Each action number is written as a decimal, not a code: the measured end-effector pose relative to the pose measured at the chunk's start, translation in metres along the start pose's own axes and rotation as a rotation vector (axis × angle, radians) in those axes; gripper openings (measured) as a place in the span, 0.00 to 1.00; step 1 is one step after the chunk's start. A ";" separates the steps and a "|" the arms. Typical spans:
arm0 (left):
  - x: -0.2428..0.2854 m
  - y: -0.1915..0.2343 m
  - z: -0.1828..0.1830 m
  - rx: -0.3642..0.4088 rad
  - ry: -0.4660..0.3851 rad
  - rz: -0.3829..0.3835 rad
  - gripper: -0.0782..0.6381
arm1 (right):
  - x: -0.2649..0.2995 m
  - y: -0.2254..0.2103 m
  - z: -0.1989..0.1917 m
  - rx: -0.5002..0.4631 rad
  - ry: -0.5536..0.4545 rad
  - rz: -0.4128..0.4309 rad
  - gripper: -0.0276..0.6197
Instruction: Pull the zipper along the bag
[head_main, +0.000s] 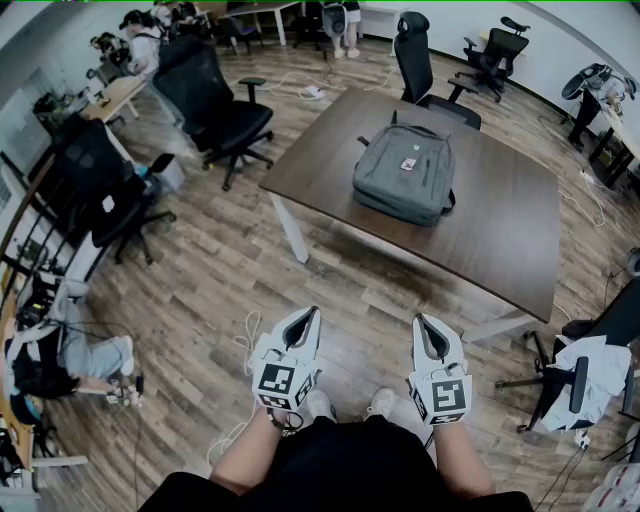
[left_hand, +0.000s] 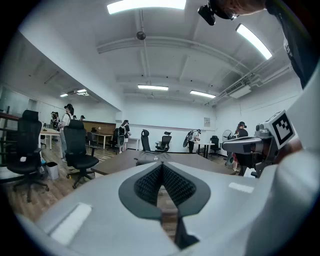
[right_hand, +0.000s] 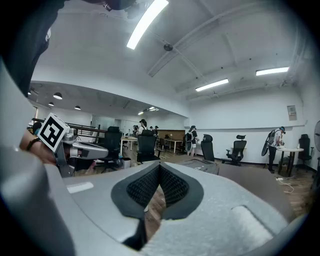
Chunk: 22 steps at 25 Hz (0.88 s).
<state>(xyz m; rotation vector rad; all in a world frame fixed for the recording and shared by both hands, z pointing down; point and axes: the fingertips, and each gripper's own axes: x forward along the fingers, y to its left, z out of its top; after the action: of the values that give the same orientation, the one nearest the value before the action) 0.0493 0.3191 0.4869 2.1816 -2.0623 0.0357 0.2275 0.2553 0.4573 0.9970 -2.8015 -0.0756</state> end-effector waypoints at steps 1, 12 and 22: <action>0.001 0.000 -0.001 0.000 0.000 -0.001 0.13 | 0.001 0.000 -0.001 0.001 -0.002 0.000 0.05; 0.006 0.004 0.001 0.016 -0.001 -0.009 0.13 | 0.013 0.005 -0.001 -0.019 -0.001 0.003 0.05; -0.006 0.033 -0.001 0.011 -0.001 -0.033 0.13 | 0.034 0.030 0.010 -0.012 -0.033 -0.020 0.05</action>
<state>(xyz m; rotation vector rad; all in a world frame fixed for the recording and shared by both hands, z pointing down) 0.0160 0.3231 0.4897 2.2215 -2.0312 0.0423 0.1811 0.2566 0.4554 1.0305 -2.8175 -0.1127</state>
